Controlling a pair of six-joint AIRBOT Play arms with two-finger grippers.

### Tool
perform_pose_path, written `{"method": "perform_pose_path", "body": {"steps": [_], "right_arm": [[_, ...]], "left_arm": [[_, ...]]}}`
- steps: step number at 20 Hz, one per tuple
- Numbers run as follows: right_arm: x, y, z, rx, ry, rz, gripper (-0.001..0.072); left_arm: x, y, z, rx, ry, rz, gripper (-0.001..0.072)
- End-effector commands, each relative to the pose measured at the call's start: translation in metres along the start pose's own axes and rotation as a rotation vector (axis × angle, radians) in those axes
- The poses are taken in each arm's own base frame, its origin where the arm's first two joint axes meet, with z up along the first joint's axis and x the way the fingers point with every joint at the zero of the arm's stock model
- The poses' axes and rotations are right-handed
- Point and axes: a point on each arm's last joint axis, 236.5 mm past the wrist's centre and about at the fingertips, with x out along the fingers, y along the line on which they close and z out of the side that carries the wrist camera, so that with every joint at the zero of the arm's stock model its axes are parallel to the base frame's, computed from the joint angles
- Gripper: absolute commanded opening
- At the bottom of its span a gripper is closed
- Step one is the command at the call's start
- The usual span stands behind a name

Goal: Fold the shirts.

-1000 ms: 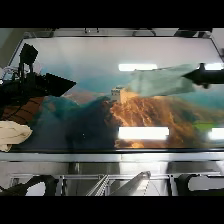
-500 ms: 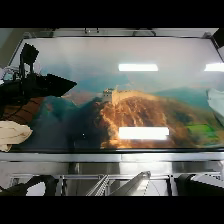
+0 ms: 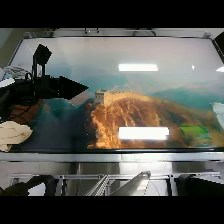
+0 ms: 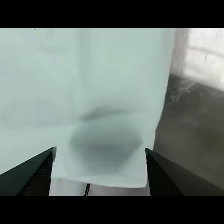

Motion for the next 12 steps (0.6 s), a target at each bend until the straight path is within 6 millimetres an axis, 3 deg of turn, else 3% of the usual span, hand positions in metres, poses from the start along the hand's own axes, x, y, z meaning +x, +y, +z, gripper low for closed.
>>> {"method": "perform_pose_path", "body": {"steps": [1, 2, 3, 5, 6, 8, 10, 12], "right_arm": [[-0.021, 0.023, -0.023, 0.034, 0.119, 0.032, 0.0613], [-0.031, 0.048, -0.023, 0.002, 0.116, 0.078, 0.0454], [-0.045, 0.089, -0.02, -0.066, 0.085, 0.164, 0.0275], [-0.075, 0.179, -0.027, -0.225, 0.011, 0.351, 0.0032], [-0.093, 0.224, -0.04, -0.308, -0.019, 0.443, 0.0023], [-0.131, 0.304, -0.095, -0.53, -0.041, 0.613, 0.0022], [-0.156, 0.343, -0.161, -0.737, -0.027, 0.671, 0.0022], [-0.174, 0.359, -0.237, -0.931, 0.007, 0.713, 0.0021]], "left_arm": [[-0.008, 0.0, 0.007, -0.028, -0.022, 0.01, 0.0011], [-0.015, -0.005, 0.012, -0.007, -0.029, 0.011, 0.001], [-0.021, -0.012, 0.019, 0.025, -0.037, 0.017, 0.0006], [-0.037, -0.026, 0.034, 0.102, -0.046, 0.058, 0.0005], [-0.044, -0.027, 0.039, 0.135, -0.041, 0.126, 0.0005], [-0.059, -0.024, 0.041, 0.18, -0.031, 0.294, 0.0005], [-0.069, -0.026, 0.03, 0.219, -0.02, 0.413, 0.0006], [-0.069, -0.032, 0.008, 0.215, -0.026, 0.441, 0.0016]]}}
